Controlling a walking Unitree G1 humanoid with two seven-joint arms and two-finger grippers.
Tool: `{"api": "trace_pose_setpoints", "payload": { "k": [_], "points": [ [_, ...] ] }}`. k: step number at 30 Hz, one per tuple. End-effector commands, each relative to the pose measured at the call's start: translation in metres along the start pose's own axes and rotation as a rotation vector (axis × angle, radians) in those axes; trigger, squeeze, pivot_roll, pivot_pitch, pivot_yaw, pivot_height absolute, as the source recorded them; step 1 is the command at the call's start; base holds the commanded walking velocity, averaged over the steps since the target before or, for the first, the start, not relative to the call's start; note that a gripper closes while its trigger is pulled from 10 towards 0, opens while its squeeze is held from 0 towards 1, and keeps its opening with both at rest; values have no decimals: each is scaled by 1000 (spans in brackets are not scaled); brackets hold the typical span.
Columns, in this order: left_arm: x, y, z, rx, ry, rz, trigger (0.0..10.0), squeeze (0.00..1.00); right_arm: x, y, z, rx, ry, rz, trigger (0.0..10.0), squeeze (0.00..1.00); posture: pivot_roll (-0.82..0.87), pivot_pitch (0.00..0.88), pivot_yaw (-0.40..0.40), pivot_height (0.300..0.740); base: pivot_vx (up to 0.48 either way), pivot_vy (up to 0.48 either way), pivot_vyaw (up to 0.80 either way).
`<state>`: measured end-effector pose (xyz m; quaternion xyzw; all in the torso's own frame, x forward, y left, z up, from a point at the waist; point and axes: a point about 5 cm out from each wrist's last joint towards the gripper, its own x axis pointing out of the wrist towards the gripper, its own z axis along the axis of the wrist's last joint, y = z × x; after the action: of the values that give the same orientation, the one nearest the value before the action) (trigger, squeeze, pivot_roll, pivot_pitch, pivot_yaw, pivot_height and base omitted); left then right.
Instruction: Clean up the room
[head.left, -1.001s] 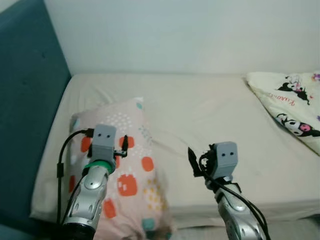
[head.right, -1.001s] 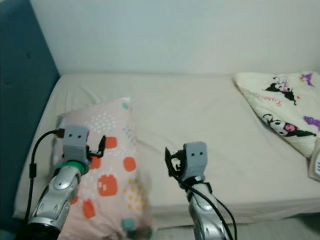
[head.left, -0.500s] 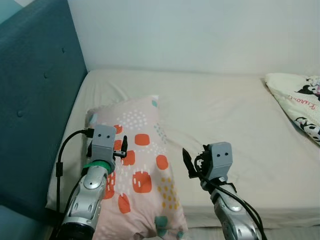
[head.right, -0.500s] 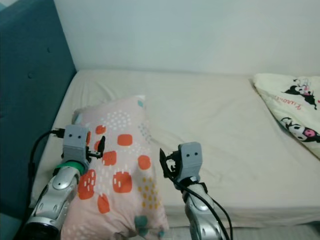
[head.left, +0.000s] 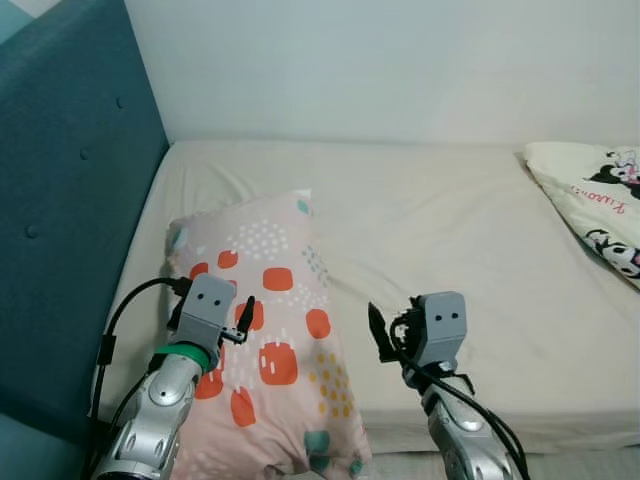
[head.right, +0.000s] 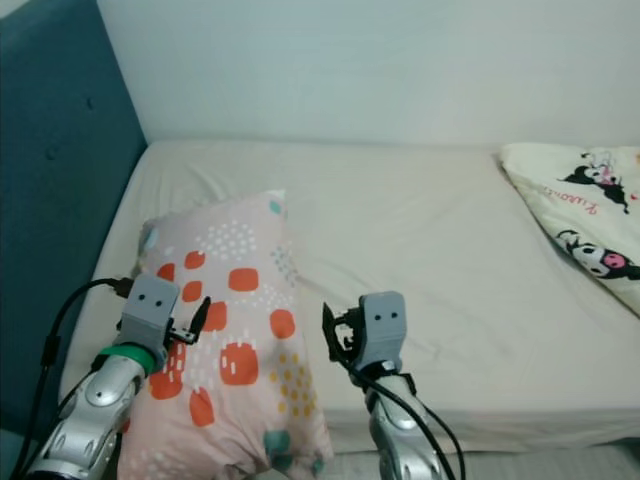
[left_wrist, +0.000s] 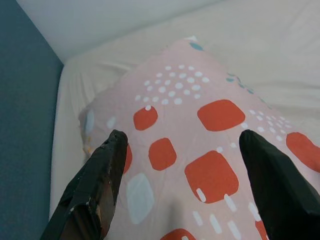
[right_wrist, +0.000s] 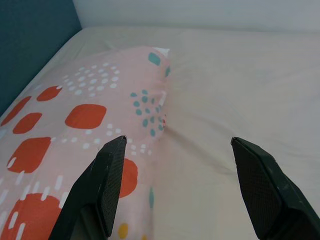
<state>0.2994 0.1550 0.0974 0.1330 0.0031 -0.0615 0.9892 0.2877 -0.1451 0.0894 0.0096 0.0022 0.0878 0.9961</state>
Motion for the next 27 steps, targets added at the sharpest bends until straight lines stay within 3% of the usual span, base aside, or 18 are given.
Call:
{"api": "trace_pose_setpoints", "payload": {
  "k": [1, 18, 24, 27],
  "points": [
    [-4, 2, -3, 6, 8, 3, 10000, 0, -3, -1, -4, 0, 13, -8, 10000, 0, -92, 92, 74, 682, 0, 0, 0],
    [-1, 2, 0, 8, -5, 25, 10000, 0, -2, -3, -3, -2, 10, -10, 10000, 0, -92, 89, 74, 628, 0, 0, 0],
    [1, 13, 2, 18, -7, 114, 10000, 0, -2, -3, -3, -4, 12, -7, 10000, 0, -89, 94, 68, 603, 0, 0, 0],
    [0, 28, 6, 60, -26, 237, 10000, 0, -2, -4, -2, -8, 12, 3, 10000, 0, -86, 99, 58, 588, 0, 0, 0]
  ]
}}
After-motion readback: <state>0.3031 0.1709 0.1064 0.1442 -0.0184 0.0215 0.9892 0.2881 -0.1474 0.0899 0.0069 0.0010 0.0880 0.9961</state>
